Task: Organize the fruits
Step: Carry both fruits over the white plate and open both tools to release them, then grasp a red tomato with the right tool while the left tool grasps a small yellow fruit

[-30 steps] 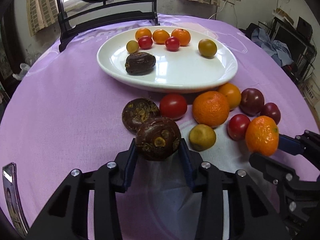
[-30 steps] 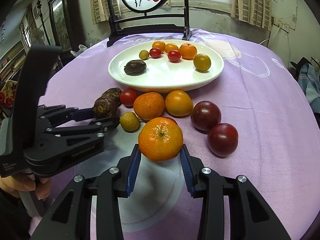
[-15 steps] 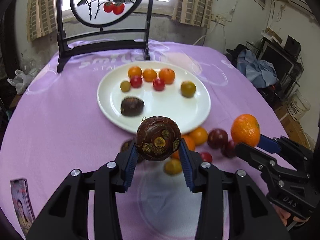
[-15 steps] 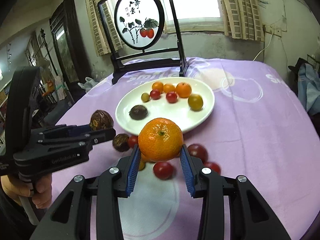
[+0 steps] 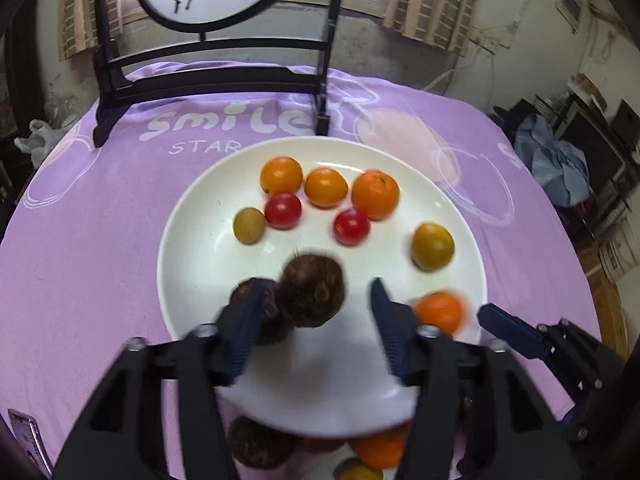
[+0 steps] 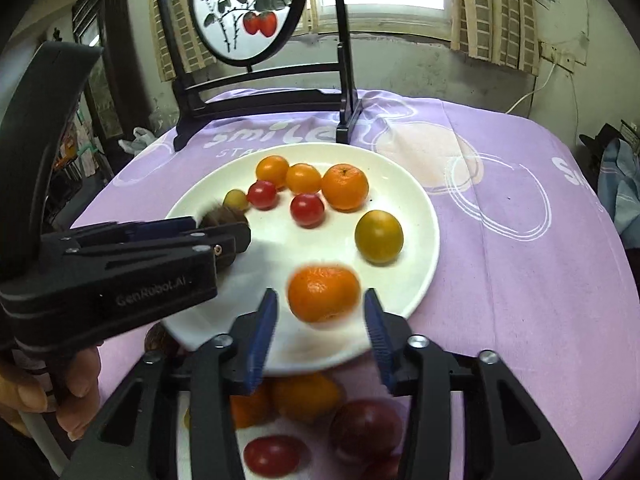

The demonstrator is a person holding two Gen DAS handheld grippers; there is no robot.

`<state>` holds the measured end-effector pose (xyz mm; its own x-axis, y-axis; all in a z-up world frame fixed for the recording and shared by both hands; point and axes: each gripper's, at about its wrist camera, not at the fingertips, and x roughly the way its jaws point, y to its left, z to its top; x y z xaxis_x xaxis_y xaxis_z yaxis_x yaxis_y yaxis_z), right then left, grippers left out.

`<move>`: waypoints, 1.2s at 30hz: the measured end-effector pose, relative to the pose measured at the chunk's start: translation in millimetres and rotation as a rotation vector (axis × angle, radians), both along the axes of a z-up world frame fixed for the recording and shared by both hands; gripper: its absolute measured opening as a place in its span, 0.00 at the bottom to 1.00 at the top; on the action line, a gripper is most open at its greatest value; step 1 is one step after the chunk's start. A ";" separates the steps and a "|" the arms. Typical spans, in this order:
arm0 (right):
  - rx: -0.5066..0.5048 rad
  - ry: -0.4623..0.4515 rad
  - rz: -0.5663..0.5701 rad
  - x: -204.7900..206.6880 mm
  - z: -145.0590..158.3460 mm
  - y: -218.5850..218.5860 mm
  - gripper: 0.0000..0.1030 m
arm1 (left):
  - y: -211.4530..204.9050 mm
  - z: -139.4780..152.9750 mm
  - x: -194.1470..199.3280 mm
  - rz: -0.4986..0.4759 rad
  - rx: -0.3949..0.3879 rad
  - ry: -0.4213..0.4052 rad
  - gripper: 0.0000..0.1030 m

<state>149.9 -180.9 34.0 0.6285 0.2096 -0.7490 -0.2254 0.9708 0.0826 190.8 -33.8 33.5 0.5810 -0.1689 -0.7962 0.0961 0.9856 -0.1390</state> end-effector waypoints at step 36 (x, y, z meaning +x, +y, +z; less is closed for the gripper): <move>-0.167 0.081 0.032 -120.4 -42.7 0.5 0.72 | 81.5 -29.0 -125.2 0.109 -0.188 0.057 0.94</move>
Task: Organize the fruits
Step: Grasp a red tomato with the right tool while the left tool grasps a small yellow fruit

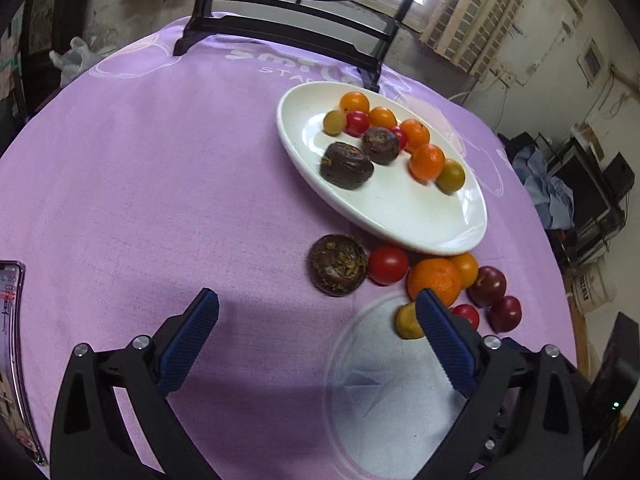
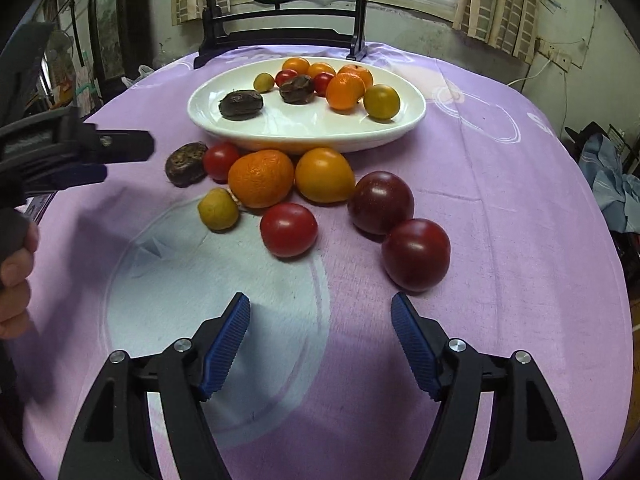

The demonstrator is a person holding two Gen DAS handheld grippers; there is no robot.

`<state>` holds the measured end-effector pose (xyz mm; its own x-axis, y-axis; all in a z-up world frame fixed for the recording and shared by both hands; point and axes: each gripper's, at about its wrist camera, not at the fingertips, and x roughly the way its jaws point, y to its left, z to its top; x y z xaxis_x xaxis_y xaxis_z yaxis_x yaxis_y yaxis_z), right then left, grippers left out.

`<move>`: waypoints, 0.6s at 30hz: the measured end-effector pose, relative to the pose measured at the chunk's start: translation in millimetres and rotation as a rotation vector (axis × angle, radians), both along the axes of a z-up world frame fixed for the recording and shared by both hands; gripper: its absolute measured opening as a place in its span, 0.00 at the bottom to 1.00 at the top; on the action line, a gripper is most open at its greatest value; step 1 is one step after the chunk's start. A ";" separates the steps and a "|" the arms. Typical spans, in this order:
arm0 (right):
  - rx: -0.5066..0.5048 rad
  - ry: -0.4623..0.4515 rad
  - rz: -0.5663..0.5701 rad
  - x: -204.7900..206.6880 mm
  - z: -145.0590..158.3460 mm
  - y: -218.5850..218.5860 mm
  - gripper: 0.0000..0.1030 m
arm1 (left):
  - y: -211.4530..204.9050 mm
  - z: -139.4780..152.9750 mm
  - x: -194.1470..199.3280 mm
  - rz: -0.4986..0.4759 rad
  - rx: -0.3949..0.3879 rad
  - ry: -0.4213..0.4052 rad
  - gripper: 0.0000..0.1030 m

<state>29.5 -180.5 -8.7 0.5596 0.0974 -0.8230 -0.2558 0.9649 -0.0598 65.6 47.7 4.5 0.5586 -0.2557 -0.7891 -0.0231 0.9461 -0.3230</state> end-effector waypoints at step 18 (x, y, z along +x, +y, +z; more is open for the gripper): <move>0.026 0.008 0.004 31.6 -0.1 21.5 0.31 | -18.0 -5.7 -2.4 -0.061 0.061 0.016 0.94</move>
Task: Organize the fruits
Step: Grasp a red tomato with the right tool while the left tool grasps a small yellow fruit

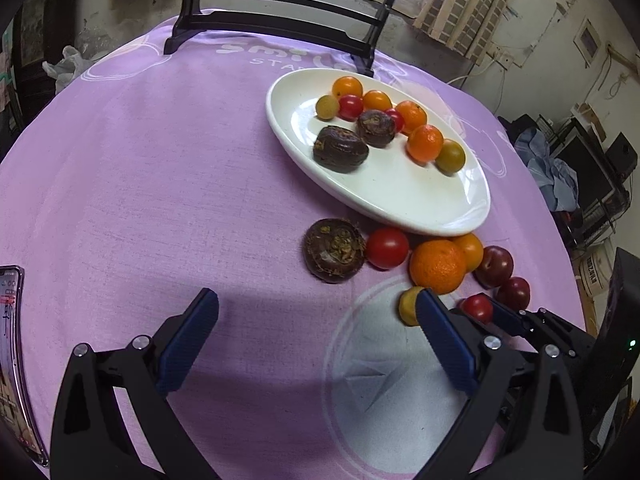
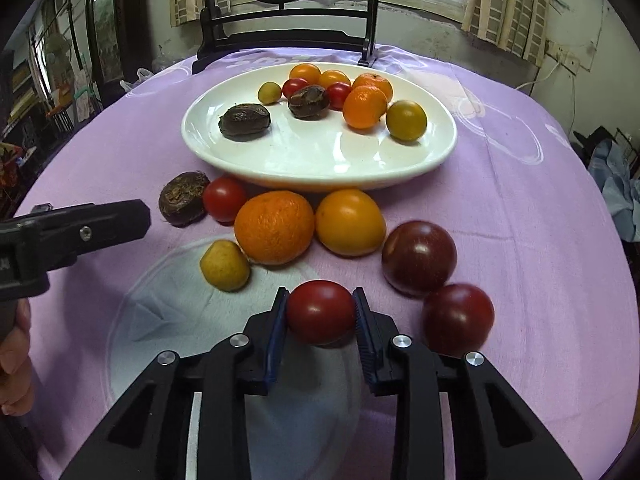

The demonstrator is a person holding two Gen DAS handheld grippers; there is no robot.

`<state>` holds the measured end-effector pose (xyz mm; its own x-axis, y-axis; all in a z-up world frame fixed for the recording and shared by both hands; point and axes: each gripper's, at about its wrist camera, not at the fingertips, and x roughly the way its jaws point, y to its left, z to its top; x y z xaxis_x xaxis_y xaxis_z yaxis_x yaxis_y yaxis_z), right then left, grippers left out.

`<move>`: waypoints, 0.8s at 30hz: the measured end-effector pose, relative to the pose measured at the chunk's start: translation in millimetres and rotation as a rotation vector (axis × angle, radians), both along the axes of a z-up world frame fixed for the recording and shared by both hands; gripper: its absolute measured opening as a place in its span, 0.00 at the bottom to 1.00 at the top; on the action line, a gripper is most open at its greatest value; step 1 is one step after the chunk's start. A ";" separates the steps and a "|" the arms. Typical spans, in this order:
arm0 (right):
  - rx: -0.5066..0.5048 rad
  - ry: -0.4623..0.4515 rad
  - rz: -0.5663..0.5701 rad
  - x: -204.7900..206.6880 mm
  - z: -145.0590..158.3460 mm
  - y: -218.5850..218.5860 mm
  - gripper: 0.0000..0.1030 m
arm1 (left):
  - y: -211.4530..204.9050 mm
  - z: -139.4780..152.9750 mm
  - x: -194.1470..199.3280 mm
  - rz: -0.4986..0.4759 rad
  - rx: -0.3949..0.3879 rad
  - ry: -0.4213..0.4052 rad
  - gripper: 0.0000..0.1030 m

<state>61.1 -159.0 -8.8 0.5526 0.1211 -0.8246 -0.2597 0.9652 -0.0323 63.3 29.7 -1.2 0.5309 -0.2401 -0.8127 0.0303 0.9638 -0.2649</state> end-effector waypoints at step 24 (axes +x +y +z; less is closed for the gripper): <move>0.118 -0.008 -0.027 -31.4 13.9 -46.5 0.32 | -79.6 -25.0 -10.9 -0.195 0.253 -0.043 0.76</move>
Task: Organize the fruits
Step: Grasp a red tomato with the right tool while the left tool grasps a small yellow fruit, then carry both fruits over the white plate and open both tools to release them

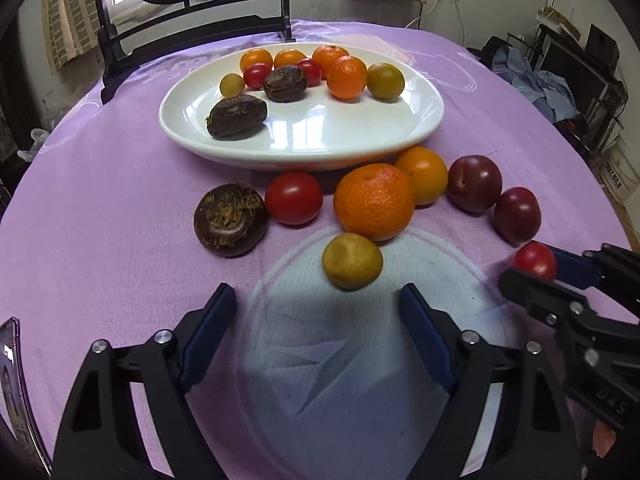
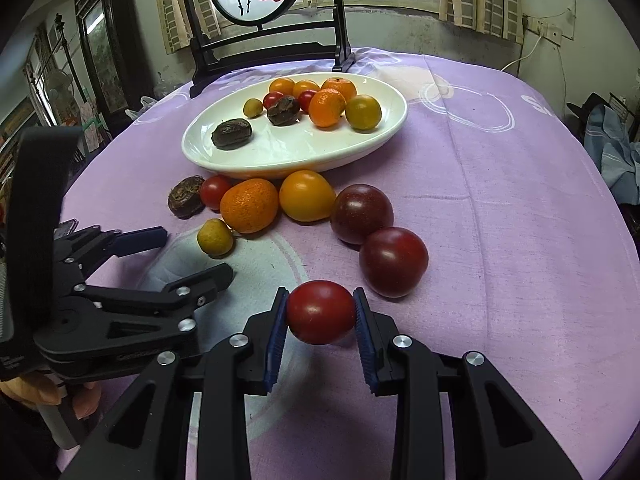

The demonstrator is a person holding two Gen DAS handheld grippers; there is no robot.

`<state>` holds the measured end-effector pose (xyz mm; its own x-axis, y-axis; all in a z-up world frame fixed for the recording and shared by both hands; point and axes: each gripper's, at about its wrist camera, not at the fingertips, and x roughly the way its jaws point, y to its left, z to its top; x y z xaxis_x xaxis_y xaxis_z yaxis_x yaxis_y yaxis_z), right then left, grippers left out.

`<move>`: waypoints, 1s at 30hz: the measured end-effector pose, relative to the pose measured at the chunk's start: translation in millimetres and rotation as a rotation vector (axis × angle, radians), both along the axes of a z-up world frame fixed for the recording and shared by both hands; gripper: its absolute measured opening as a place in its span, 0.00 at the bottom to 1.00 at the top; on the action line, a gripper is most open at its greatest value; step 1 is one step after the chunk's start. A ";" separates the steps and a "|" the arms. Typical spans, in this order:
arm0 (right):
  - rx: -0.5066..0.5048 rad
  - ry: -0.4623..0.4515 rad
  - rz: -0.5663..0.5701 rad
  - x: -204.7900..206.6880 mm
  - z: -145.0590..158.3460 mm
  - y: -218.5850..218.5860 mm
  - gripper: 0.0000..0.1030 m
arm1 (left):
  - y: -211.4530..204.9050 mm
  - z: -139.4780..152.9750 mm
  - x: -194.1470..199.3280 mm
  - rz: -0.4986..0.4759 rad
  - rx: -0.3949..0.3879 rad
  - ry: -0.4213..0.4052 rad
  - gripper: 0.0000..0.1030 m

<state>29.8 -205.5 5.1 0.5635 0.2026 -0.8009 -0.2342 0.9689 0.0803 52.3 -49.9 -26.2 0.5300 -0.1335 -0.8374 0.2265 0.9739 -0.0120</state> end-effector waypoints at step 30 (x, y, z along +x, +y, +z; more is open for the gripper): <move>0.016 -0.161 0.045 61.2 62.9 25.4 0.32 | 27.3 80.6 77.8 0.095 -0.090 -0.106 0.28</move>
<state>91.0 -180.1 68.0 0.6741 0.2426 -0.6977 -0.2888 0.9559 0.0534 130.1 -22.7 54.4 0.6289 -0.1502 -0.7629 0.1379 0.9872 -0.0806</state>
